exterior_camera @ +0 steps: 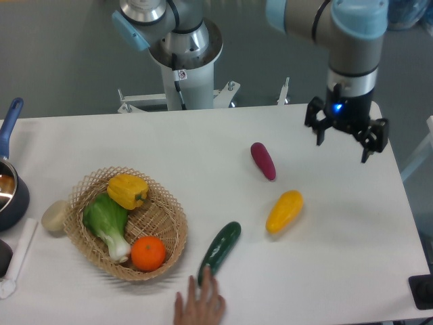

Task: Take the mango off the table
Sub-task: 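Move the open gripper over the table toward the yellow mango, then lower the open gripper down around the yellow mango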

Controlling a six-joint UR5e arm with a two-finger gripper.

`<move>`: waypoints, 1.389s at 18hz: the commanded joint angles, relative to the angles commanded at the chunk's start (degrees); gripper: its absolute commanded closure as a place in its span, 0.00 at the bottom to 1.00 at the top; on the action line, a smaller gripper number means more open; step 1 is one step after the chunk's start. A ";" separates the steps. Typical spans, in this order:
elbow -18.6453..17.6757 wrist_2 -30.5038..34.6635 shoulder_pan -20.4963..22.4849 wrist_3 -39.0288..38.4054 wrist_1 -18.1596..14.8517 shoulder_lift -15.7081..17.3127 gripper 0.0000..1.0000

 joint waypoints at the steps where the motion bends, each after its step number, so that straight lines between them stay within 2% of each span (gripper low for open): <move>1: -0.79 0.00 -0.18 -2.21 1.93 -0.35 0.00; 4: -3.16 0.00 -1.23 -2.85 5.72 -1.06 0.00; 11: -4.92 0.35 -3.25 -2.85 5.99 -4.57 0.00; 25: -4.31 1.50 -6.41 -0.56 6.34 -12.22 0.00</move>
